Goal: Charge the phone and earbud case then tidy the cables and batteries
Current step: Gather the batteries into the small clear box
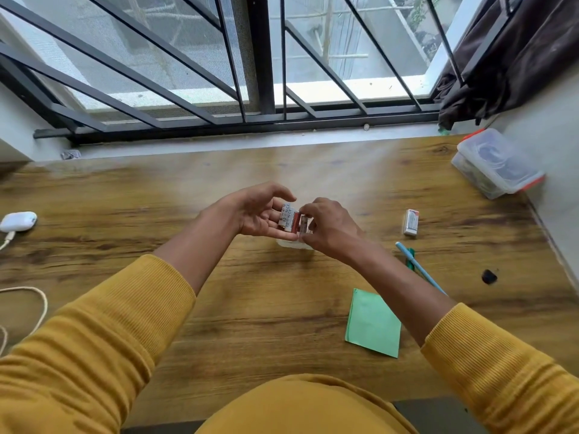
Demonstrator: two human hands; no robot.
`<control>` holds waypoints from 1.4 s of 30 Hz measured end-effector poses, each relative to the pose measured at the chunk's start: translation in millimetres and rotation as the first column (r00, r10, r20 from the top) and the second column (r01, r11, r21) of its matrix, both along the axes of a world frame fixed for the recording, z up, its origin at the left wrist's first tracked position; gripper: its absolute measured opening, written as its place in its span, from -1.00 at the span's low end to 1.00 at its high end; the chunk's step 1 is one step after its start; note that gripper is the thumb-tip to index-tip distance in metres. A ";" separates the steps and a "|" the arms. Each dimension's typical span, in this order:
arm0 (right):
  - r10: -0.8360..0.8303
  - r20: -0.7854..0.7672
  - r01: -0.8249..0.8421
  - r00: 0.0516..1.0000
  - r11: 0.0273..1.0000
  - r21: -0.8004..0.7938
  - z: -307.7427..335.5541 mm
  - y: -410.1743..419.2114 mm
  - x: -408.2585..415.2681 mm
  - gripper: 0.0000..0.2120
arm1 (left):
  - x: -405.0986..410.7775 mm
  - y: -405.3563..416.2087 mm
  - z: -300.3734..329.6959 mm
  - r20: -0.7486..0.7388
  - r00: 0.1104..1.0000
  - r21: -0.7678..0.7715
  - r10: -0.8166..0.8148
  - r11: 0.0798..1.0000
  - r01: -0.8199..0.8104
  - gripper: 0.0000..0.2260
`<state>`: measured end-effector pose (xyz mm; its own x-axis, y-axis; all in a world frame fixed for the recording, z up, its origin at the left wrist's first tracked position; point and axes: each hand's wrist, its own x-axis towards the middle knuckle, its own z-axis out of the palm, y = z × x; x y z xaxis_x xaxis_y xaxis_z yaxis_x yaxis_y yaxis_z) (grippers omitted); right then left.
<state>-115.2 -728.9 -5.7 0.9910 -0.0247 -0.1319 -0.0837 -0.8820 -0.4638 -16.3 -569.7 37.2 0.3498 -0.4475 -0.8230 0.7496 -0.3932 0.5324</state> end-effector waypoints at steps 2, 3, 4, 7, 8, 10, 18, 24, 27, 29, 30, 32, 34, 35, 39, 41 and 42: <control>0.002 0.002 -0.002 1.000 1.000 0.002 -0.6 -0.4 -0.5 -0.58 | -2.7 -1.7 2.1 0.015 1.000 0.014 -0.006 1.000 0.006 -0.66; 0.002 -0.001 -0.002 1.000 1.000 -0.001 -0.9 -0.8 -0.5 -0.58 | -3.8 -2.8 3.3 0.022 1.000 0.019 -0.007 1.000 0.006 -0.67; 0.001 -0.005 -0.001 1.000 1.000 -0.005 -1.2 -1.5 -0.3 -0.59 | -4.9 -3.9 4.4 0.032 0.999 0.027 -0.011 1.000 0.010 -0.68; -0.010 -0.007 0.010 1.000 1.000 -0.011 -2.0 -3.2 -0.7 -0.61 | -6.0 -6.5 5.1 0.058 0.998 0.050 -0.031 0.998 0.028 -0.69; -0.015 -0.002 0.015 1.000 1.000 -0.008 -2.1 -3.5 -0.9 -0.61 | -6.2 -7.0 4.9 0.064 0.997 0.057 -0.040 0.998 0.036 -0.69; -0.022 0.011 0.022 1.000 1.000 -0.003 -2.3 -3.2 -1.5 -0.64 | -6.5 -8.1 4.4 0.086 0.994 0.073 -0.066 0.996 0.060 -0.68; -0.081 0.048 0.080 0.996 0.996 0.029 -5.5 -1.5 -2.0 -0.71 | -10.1 -16.4 4.0 0.348 0.900 0.268 -0.262 0.948 0.172 -0.73; -0.100 0.051 0.097 0.994 0.994 0.057 -7.2 0.7 -3.2 -0.72 | -17.5 -15.2 4.3 0.595 0.707 0.422 -0.381 0.897 0.128 -0.86; -0.097 0.091 0.092 0.991 0.994 0.051 -10.0 2.7 -5.5 -0.83 | -22.9 -14.3 -0.7 0.690 0.573 0.501 -0.442 0.863 0.063 -0.89; -0.097 0.106 0.094 0.990 0.995 0.031 -11.3 4.7 -6.3 -0.92 | -26.0 -13.2 -5.5 0.713 0.458 0.581 -0.531 0.813 0.039 -0.93; -0.093 0.108 0.092 0.990 0.996 0.019 -12.2 5.7 -6.3 -0.92 | -28.1 -12.4 -7.4 0.711 0.402 0.619 -0.577 0.785 0.033 -0.96; -0.085 0.108 0.086 0.990 0.996 0.002 -13.8 8.1 -5.9 -0.90 | -32.1 -11.4 -13.1 0.687 0.333 0.677 -0.645 0.735 0.028 -0.87; -0.091 0.110 0.092 0.990 0.996 -0.005 -14.3 10.5 -4.9 -0.90 | -35.5 -10.9 -20.8 0.665 0.303 0.712 -0.683 0.702 0.019 -0.81; -0.094 0.110 0.095 0.990 0.995 -0.010 -14.4 11.5 -4.3 -0.90 | -37.2 -10.9 -24.8 0.654 0.296 0.725 -0.697 0.688 0.018 -0.77; -0.107 0.116 0.110 0.987 0.994 -0.017 -14.3 14.0 -2.8 -0.90 | -42.6 -11.9 -39.1 0.626 0.263 0.756 -0.734 0.654 0.027 -0.69; -0.114 0.131 0.115 0.985 0.993 -0.006 -14.9 14.3 -3.8 -0.90 | -42.5 -11.7 -41.6 0.629 0.263 0.752 -0.731 0.658 0.031 -0.70; -0.116 0.138 0.117 0.984 0.993 -0.001 -15.5 14.3 -4.5 -0.90 | -41.4 -11.6 -41.8 0.632 0.265 0.747 -0.728 0.663 0.040 -0.71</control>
<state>-119.7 -714.6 -21.3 0.9899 -0.1416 0.0061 -0.1221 -0.8742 -0.4699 -57.7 -581.3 -4.6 0.8678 -0.4092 -0.2817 -0.3299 -0.8987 0.2890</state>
